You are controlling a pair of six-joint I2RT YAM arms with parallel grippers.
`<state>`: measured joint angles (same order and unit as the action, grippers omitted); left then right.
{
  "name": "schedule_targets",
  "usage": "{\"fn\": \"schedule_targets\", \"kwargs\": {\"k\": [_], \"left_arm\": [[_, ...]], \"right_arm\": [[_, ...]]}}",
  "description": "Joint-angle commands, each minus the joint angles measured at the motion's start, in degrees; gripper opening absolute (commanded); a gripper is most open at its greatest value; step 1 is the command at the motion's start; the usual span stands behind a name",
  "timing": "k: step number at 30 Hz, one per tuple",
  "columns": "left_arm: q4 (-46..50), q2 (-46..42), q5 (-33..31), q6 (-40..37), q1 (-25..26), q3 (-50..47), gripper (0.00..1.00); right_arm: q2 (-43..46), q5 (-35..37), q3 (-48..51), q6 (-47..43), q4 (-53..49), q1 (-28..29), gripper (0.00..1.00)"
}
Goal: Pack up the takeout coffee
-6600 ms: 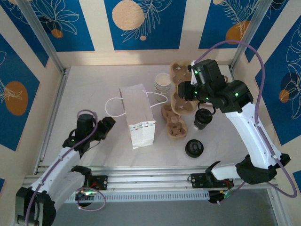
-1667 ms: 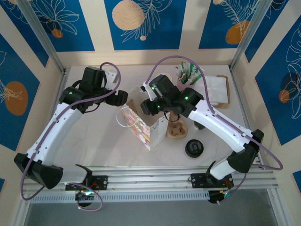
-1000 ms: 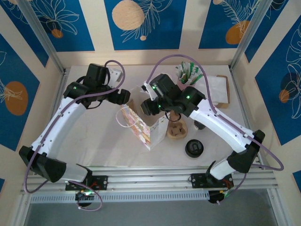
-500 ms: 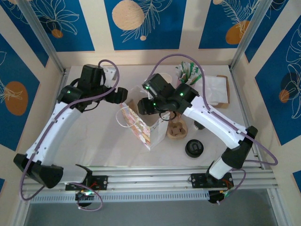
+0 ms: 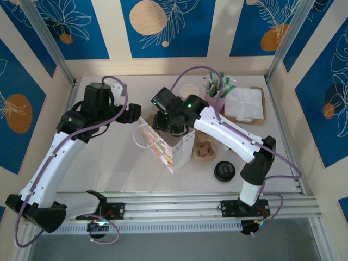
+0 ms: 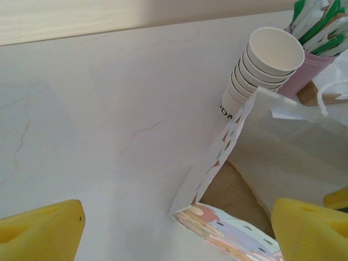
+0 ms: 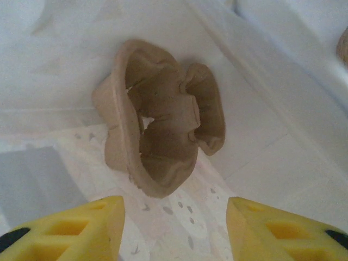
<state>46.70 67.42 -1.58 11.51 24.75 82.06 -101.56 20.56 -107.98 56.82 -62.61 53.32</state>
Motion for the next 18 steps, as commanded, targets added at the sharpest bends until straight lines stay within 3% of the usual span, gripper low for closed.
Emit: {"fn": "schedule_targets", "kwargs": {"k": [1,18], "left_arm": [[-0.56,-1.65,-0.49,1.37,-0.67,-0.88,0.89],[-2.12,-2.99,1.67,5.19,-0.67,-4.19,0.86]], "right_arm": [[-0.52,2.92,-2.00,4.87,-0.48,0.47,0.55],[-4.85,3.57,0.91,11.55,4.94,0.26,0.58]]}}
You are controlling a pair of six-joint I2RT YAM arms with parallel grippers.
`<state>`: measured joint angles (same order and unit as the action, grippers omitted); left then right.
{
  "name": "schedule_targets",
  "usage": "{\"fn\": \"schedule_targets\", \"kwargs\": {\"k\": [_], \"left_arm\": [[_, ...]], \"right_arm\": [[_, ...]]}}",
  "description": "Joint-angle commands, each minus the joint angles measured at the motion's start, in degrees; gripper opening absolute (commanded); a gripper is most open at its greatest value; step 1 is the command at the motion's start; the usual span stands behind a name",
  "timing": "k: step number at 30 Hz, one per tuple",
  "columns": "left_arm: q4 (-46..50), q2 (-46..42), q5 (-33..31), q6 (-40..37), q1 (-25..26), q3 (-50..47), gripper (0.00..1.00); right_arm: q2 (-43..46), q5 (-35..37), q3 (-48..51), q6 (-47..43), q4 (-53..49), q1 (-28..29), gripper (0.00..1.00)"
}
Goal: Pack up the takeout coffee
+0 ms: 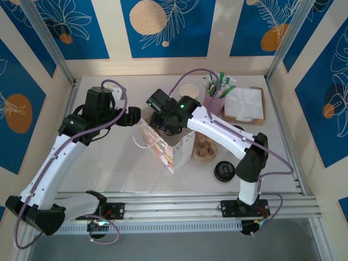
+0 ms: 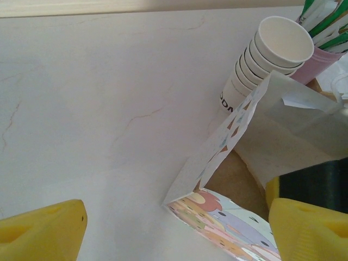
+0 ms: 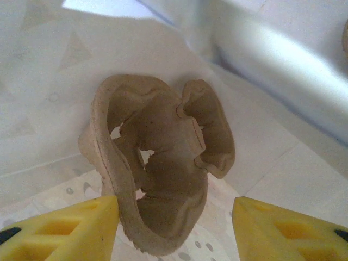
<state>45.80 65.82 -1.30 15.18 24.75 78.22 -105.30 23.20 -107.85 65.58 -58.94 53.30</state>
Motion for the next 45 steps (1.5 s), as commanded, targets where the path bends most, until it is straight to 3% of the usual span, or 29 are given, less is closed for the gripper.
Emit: {"fn": "schedule_targets", "kwargs": {"k": [1,9,12,19,24,27,35,45], "left_arm": [[-1.33,-1.40,1.64,1.68,-0.67,-0.50,0.86],[-1.97,-1.57,2.35,2.65,-0.67,-0.78,0.84],[-2.11,-1.75,2.62,2.98,-0.67,-1.09,0.84],[-2.34,-2.30,2.36,3.27,-0.67,-1.18,0.83],[-2.39,-2.71,2.37,3.37,-0.67,-1.27,0.83],[-2.54,-3.15,1.67,3.28,-0.67,-1.35,0.83],[-2.69,-3.33,1.80,2.94,-0.62,-1.13,0.82],[-2.52,-2.65,4.21,1.52,-0.67,-0.96,0.80]], "right_arm": [[-1.50,0.96,0.79,3.05,1.41,0.27,0.58],[-3.55,1.56,2.85,7.25,2.31,-0.26,0.57],[-3.51,1.66,4.05,7.77,4.00,-0.23,0.51],[-1.53,3.33,4.94,8.77,3.96,-0.27,0.22],[2.66,3.19,7.53,8.85,7.91,-0.50,0.12],[5.32,2.07,9.08,8.26,10.72,-0.96,0.00],[12.36,1.97,12.65,7.91,16.19,-1.44,0.00],[14.81,-0.08,14.62,5.44,19.26,-2.00,0.00]]}}
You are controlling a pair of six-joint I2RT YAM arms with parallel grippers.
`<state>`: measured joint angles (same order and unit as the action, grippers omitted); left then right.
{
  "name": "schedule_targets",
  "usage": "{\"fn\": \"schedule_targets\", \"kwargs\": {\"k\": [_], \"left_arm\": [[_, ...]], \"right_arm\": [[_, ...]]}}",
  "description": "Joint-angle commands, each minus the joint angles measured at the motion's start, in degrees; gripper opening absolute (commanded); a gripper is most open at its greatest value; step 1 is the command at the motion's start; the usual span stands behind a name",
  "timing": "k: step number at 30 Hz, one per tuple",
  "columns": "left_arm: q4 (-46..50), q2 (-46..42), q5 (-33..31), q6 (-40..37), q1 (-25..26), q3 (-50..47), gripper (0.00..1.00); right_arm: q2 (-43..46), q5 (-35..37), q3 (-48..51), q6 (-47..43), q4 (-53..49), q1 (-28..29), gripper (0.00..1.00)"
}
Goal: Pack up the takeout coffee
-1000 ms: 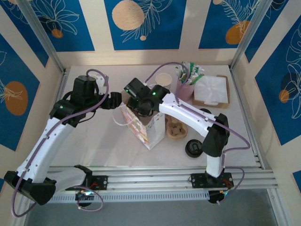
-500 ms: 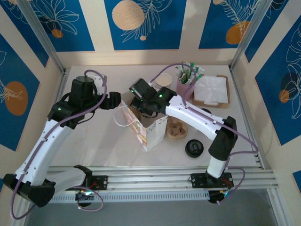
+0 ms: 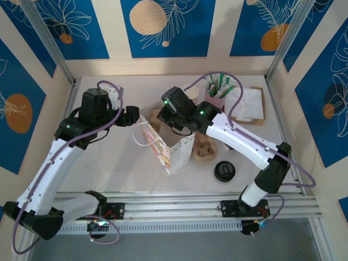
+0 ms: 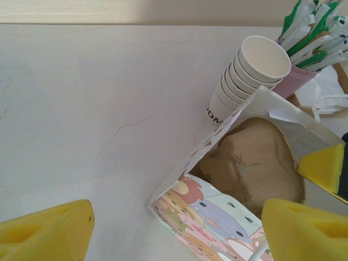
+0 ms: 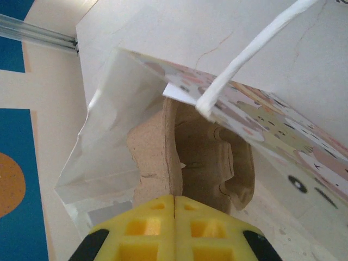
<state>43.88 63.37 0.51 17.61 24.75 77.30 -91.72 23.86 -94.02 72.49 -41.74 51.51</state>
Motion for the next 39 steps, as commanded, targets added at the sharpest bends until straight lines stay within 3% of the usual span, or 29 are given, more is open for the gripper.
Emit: {"fn": "schedule_targets", "kwargs": {"k": [1,7,10,14,18,24,31,35,39], "left_arm": [[-0.32,-0.03,2.52,-1.33,-0.67,0.25,0.80],[1.83,0.46,0.66,-3.49,-0.67,2.13,0.81],[0.98,0.37,3.54,-5.44,-0.67,2.83,0.90],[-0.33,-0.54,4.76,-11.13,-0.58,3.73,0.98],[-4.82,-3.39,3.58,-17.12,-0.33,1.76,0.99],[-12.93,-8.19,6.87,-26.54,0.94,-3.30,0.99],[-15.72,-8.28,8.93,-32.88,5.55,-4.84,1.00],[-19.02,-8.14,4.85,-38.18,10.41,-7.14,1.00],[-23.67,-8.17,1.90,-38.35,13.89,-8.61,1.00]], "right_arm": [[1.35,-0.44,0.59,-1.63,1.59,-0.19,0.00],[2.58,-0.97,1.04,-2.60,1.66,-0.74,0.00],[3.51,-0.18,0.02,-3.15,1.28,-0.75,0.00],[4.80,-0.17,-2.20,-0.92,-1.66,-1.48,0.00],[6.82,-1.81,-2.64,1.70,-0.50,-2.17,0.00],[9.85,-3.17,-2.93,4.03,2.51,-2.38,0.00],[12.30,-6.16,-3.35,5.75,6.44,-2.32,0.00],[13.86,-3.96,-4.46,4.66,7.41,-1.06,0.00],[15.53,-1.82,-4.58,3.36,8.73,0.03,0.00]]}}
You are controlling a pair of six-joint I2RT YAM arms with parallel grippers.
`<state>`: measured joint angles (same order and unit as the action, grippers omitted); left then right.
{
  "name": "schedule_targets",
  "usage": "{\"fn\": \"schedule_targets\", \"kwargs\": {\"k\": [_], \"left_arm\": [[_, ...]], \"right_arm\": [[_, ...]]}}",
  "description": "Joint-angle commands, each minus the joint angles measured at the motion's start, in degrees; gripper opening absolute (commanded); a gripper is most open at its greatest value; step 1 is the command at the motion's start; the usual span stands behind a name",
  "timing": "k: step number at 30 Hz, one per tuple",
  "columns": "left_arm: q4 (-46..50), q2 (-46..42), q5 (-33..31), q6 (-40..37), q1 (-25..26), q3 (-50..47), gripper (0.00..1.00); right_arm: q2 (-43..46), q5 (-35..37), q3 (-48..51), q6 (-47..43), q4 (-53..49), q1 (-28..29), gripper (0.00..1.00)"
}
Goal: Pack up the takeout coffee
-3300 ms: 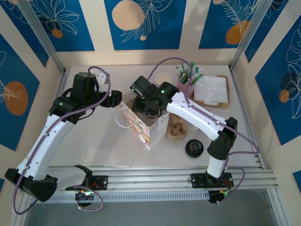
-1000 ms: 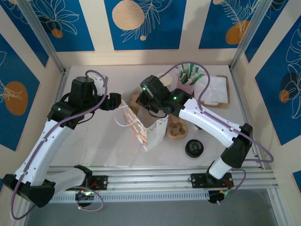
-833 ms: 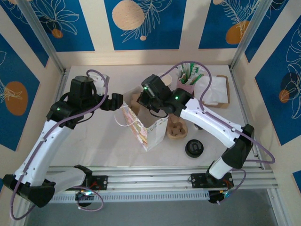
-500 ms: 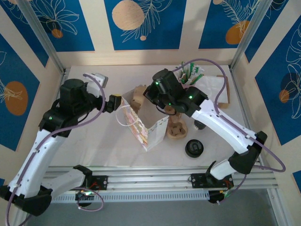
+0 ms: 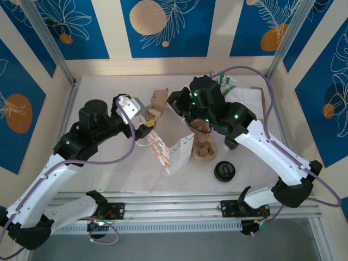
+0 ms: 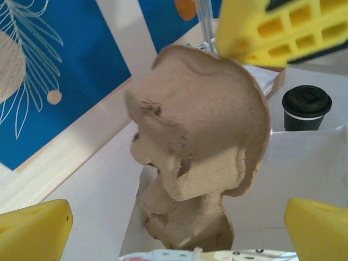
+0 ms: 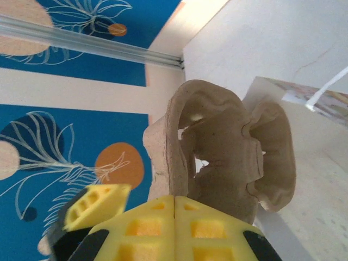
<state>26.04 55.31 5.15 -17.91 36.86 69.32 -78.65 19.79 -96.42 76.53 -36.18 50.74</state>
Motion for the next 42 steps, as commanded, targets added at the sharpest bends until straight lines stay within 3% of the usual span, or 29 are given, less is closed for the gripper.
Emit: {"fn": "schedule_targets", "kwargs": {"k": [1,11,18,42], "left_arm": [[-6.98,-0.05,-3.11,-2.31,2.58,-0.91,1.00],[-15.04,1.18,-8.79,1.63,8.68,-2.64,1.00],[-16.27,4.14,-18.62,1.84,10.42,-1.30,0.98],[-22.34,4.85,-18.15,5.12,13.43,-3.10,0.56]], "right_arm": [[2.71,2.64,-2.40,-1.16,3.29,1.05,0.00],[2.71,3.62,-2.59,-1.65,3.37,2.69,0.00],[2.85,5.30,-3.04,-2.96,3.66,4.53,0.00],[1.75,7.98,-3.21,0.18,3.82,5.05,0.00]]}}
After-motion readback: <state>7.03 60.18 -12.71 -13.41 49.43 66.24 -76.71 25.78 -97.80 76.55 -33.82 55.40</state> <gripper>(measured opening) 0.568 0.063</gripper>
